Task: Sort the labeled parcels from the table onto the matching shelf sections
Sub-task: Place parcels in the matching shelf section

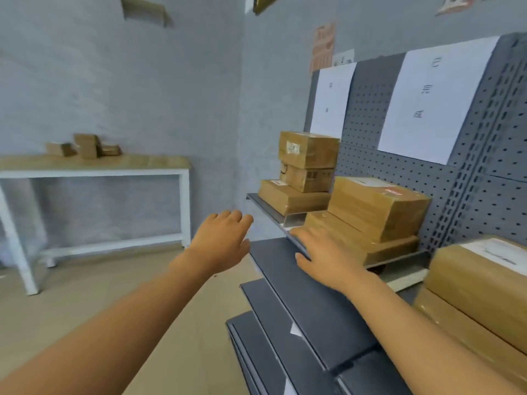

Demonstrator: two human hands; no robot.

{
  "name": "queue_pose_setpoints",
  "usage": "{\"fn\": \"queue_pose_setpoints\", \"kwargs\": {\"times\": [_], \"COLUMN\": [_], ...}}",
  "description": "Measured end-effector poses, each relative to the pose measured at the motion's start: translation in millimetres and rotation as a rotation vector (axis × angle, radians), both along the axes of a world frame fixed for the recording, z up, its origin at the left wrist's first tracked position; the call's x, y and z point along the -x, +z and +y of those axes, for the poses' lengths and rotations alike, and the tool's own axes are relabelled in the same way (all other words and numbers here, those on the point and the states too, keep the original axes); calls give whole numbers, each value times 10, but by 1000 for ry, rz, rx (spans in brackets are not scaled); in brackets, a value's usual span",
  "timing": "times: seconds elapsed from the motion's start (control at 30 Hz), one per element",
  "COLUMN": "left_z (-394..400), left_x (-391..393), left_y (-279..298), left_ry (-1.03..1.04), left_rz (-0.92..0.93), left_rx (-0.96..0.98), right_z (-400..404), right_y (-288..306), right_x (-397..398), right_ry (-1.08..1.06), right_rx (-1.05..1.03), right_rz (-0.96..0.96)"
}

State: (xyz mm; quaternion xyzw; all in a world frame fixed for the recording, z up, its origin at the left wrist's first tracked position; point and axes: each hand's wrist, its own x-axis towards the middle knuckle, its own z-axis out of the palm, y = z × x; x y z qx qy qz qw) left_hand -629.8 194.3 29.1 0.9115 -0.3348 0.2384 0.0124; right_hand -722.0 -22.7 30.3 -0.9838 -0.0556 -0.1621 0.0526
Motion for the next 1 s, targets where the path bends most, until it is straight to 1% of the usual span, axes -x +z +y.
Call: {"fn": "queue_pose_setpoints", "kwargs": {"times": [0.2, 0.3, 0.5, 0.63, 0.77, 0.87, 1.0], "left_z": [962, 1341, 1948, 2188, 2384, 2690, 3299], "left_x": [-932, -1402, -2531, -3418, -4274, -4776, -5391], "left_y": [-244, -292, -452, -460, -368, -349, -433], "left_ry": [103, 162, 282, 369, 441, 498, 625], "left_rz": [34, 45, 73, 82, 92, 91, 130], "left_rx": [-74, -80, -64, -75, -7, 38, 51], "right_z": [1051, 1431, 1915, 2081, 2310, 2622, 3175], "right_y": [-253, -280, -364, -449, -453, -474, -532], "right_x": [-1333, -1955, -3295, -4295, -5316, -5988, -6783], "right_ry": [48, 104, 207, 281, 320, 372, 464], "right_rx": [97, 97, 83, 27, -3, -9, 3], "right_rz": [41, 60, 65, 45, 102, 111, 137]}}
